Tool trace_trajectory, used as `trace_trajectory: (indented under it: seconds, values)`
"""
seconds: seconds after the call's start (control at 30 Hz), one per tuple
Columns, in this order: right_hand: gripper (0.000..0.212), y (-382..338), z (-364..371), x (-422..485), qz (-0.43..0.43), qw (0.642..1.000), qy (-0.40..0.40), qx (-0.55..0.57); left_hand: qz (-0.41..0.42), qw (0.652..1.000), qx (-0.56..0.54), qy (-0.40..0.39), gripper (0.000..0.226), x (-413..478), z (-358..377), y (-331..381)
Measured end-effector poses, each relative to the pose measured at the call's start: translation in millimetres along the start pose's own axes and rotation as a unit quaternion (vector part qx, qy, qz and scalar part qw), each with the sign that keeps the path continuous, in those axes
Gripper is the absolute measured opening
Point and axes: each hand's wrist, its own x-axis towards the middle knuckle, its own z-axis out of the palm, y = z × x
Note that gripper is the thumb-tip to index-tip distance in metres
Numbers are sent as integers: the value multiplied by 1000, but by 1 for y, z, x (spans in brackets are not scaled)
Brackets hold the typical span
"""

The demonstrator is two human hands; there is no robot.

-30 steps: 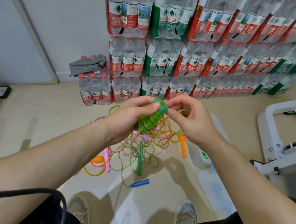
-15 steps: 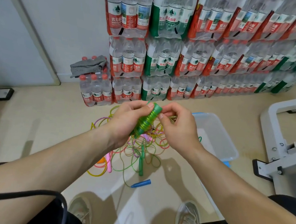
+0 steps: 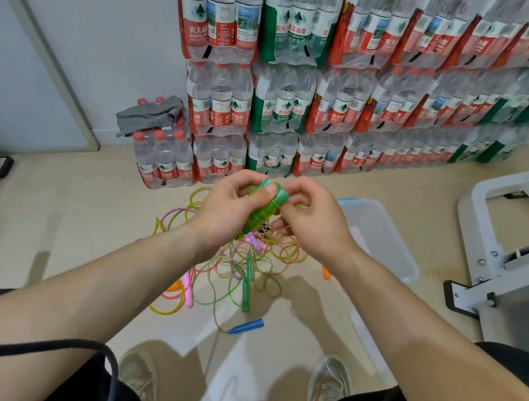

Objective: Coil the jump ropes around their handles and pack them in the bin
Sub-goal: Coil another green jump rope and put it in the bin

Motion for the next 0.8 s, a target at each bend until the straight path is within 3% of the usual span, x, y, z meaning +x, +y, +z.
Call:
trace_trajectory:
  seconds: [0.2,0.53,0.8]
  values:
    - [9,-7,-6,2,-84,995,7,-46,-37,996,-64,-40,15,-1,-3,11]
    - [17,-9,12,4,-71,995,47,43,-64,989,-136,1,19,-2,2,24]
    - [26,-10,12,4,-128,987,28,-95,-81,982,-168,18,22,-1,-2,28]
